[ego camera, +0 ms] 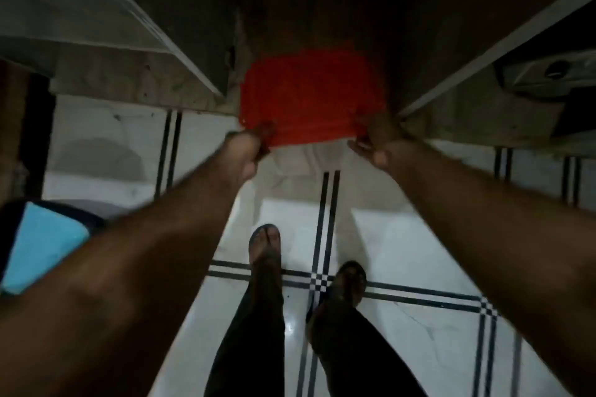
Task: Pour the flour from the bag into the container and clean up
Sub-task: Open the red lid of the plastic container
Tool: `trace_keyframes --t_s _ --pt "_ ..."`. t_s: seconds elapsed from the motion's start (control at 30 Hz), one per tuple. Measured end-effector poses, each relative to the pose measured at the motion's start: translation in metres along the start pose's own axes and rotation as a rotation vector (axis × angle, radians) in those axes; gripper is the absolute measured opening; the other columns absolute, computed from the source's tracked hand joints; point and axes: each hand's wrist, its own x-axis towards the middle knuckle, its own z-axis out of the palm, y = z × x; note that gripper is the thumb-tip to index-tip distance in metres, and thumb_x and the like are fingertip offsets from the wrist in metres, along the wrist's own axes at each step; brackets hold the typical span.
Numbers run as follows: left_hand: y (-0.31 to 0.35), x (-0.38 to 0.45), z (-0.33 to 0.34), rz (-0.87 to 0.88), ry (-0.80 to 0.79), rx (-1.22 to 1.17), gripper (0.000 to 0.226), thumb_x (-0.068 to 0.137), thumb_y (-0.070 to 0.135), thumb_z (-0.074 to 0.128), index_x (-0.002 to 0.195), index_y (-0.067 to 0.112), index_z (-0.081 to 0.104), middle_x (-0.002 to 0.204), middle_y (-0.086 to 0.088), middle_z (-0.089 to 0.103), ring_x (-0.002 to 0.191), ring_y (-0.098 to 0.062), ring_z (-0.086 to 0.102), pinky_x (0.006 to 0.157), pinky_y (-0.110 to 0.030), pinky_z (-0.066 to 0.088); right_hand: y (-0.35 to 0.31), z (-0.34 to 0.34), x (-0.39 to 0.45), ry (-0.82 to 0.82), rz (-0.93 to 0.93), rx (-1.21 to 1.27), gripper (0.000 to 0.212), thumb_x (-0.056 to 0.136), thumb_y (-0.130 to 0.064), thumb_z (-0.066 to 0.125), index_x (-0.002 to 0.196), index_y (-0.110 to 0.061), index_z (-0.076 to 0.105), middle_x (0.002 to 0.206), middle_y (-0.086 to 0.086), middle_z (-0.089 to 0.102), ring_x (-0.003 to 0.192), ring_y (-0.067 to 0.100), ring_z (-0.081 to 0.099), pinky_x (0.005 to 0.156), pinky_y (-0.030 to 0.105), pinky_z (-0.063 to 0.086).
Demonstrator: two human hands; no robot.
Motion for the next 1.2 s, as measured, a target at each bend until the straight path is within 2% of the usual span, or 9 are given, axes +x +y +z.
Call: trace_keyframes --t_s 0.17,0.33,0.6,0.67,0.77,0.87,0.97,1.13,1.2 --pt "0.02 -0.162 -0.033 -0.088 0.002 0.004 0.029 0.089 0.02 0.087 0.112 0.007 0.075 0.085 0.004 0.079 0.066 -0.01 0.068 0.061 -0.024 0.054 -0.003 -0.014 -0.162 0.046 0.047 0.018 0.029 0.097 -0.024 0.074 0.124 -0.017 0.068 0.092 -0.002 0.071 0.082 0.012 0.066 0.058 0.023 0.059" --pt "0.095 -0.33 -0.064 -0.042 -0.06 -0.058 0.06 0.074 0.029 0.092 0.122 0.0 0.071 0.083 -0.003 0.064 0.055 -0.01 0.048 0.058 -0.027 0.046 -0.049 -0.018 -0.351 -0.014 -0.07 0.082 0.035 0.097 -0.024 0.075 0.129 -0.016 0.066 0.113 0.002 0.077 0.104 0.018 0.073 0.08 0.031 0.063" --pt "0.221 -0.502 -0.062 0.293 -0.202 -0.052 0.056 0.062 0.038 0.094 0.104 0.007 0.073 0.081 -0.006 0.06 0.054 -0.009 0.045 0.045 -0.021 0.035 -0.132 -0.017 -0.545 -0.081 -0.316 0.191 0.019 0.101 -0.019 0.067 0.119 -0.012 0.068 0.066 -0.005 0.066 0.057 0.004 0.063 0.083 0.039 0.06" --pt "0.247 -0.523 -0.055 0.371 -0.204 -0.087 0.028 0.07 0.027 0.092 0.077 0.013 0.069 0.062 0.001 0.051 0.047 -0.008 0.037 0.048 -0.026 0.027 -0.156 -0.014 -0.569 -0.097 -0.386 0.215 0.017 0.1 -0.019 0.069 0.115 -0.011 0.07 0.072 -0.001 0.065 0.061 0.007 0.063 0.078 0.037 0.062" --pt "0.287 -0.54 -0.04 0.452 -0.206 -0.092 0.041 0.083 0.015 0.085 0.047 0.019 0.064 0.05 0.008 0.044 0.043 -0.007 0.032 0.049 -0.029 0.023 -0.193 -0.005 -0.583 -0.11 -0.491 0.257 0.008 0.098 -0.019 0.071 0.106 -0.016 0.071 0.078 0.001 0.068 0.069 0.009 0.064 0.071 0.033 0.063" --pt "0.331 -0.536 -0.027 0.498 -0.192 -0.114 0.028 0.07 0.024 0.093 0.064 0.02 0.066 0.056 0.006 0.051 0.042 -0.006 0.037 0.042 -0.023 0.025 -0.233 0.012 -0.587 -0.14 -0.549 0.297 0.012 0.097 -0.018 0.072 0.109 -0.018 0.071 0.079 -0.004 0.074 0.07 0.006 0.07 0.077 0.034 0.063" --pt "0.373 -0.519 -0.015 0.521 -0.206 -0.115 0.05 0.052 0.035 0.1 0.088 0.02 0.069 0.067 0.003 0.057 0.046 -0.006 0.042 0.041 -0.022 0.029 -0.272 0.032 -0.576 -0.142 -0.576 0.294 0.01 0.096 -0.018 0.074 0.105 -0.015 0.071 0.071 -0.003 0.07 0.064 0.006 0.068 0.08 0.037 0.062" --pt "0.436 -0.466 0.012 0.502 -0.238 -0.127 0.042 0.067 0.028 0.095 0.1 0.016 0.072 0.072 0.002 0.062 0.052 -0.007 0.044 0.042 -0.022 0.03 -0.332 0.066 -0.533 -0.108 -0.614 0.302 0.023 0.095 -0.017 0.075 0.117 -0.01 0.069 0.066 -0.006 0.07 0.06 0.004 0.068 0.087 0.041 0.061" --pt "0.456 -0.443 0.022 0.502 -0.24 -0.136 0.037 0.071 0.025 0.093 0.1 0.015 0.072 0.07 0.002 0.063 0.05 -0.007 0.045 0.042 -0.022 0.031 -0.351 0.077 -0.51 -0.085 -0.628 0.309 0.021 0.096 -0.015 0.074 0.116 -0.009 0.069 0.078 -0.001 0.071 0.075 0.012 0.069 0.096 0.046 0.058"
